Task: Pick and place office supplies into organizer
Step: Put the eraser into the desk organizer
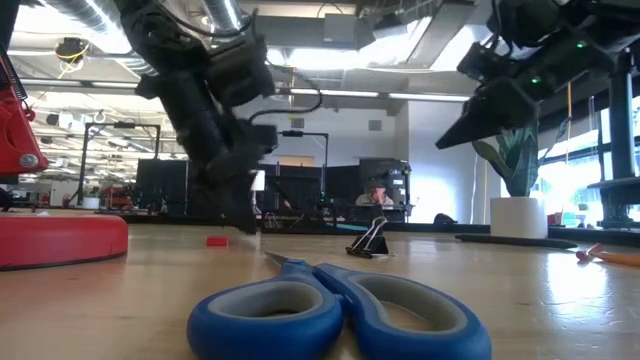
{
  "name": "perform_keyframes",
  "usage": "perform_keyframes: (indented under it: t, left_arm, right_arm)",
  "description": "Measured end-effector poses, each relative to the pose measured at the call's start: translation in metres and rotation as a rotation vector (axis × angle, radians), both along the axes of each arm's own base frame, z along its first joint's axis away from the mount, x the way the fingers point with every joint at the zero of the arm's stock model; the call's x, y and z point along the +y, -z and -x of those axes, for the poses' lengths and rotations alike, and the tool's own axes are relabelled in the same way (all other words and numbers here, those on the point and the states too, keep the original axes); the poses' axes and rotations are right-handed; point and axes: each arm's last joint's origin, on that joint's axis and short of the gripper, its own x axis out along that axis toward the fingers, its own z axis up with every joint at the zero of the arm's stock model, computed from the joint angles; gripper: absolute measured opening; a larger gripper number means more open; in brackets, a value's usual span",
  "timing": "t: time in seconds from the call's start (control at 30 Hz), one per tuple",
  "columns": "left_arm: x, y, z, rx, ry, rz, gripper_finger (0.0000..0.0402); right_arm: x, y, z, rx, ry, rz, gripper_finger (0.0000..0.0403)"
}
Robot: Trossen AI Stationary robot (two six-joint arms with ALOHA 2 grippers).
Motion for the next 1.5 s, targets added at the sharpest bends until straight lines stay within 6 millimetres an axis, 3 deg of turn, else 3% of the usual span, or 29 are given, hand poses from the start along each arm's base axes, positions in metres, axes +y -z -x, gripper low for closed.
perform_keyframes:
  t: [0.23,0.37,0.6,0.77,1.1,1.3,1.5]
  left_arm:
    - [0.004,-0.025,-0.022,-0.131,0.01,0.12,0.0141]
    - [0.002,-0.043,-0.029,-0.061,-0.015,0.133,0.0147]
    - [-0.005,-0.068,-0.026,0.093,-0.21,0.143,0.0146]
    - [-0.014,-0.066,-0.026,0.095,-0.321,0.224,0.0146]
    - [-0.035,-0.048,-0.017,0.264,-0.431,0.296,0.0146]
    - [-0.036,-0.041,-0.022,0.248,-0.489,0.332,0.0145]
    - [-0.036,-0.039,-0.023,0.274,-0.432,0.38,0.0146]
  right_arm:
    - [0.006,0.011,0.009,0.038,-0.023,-0.007,0.0108]
    - [0.01,0.016,0.011,0.06,-0.047,-0.015,0.0108]
    - [0.014,0.017,0.011,0.064,-0.071,-0.015,0.0108]
    - [0.015,0.017,0.01,0.064,-0.076,-0.016,0.0108]
    - [0.015,0.016,0.01,0.053,-0.076,-0.014,0.0108]
    - [0.014,0.016,0.009,0.046,-0.076,-0.014,0.0108]
    - [0.014,0.017,0.009,0.055,-0.076,-0.014,0.0108]
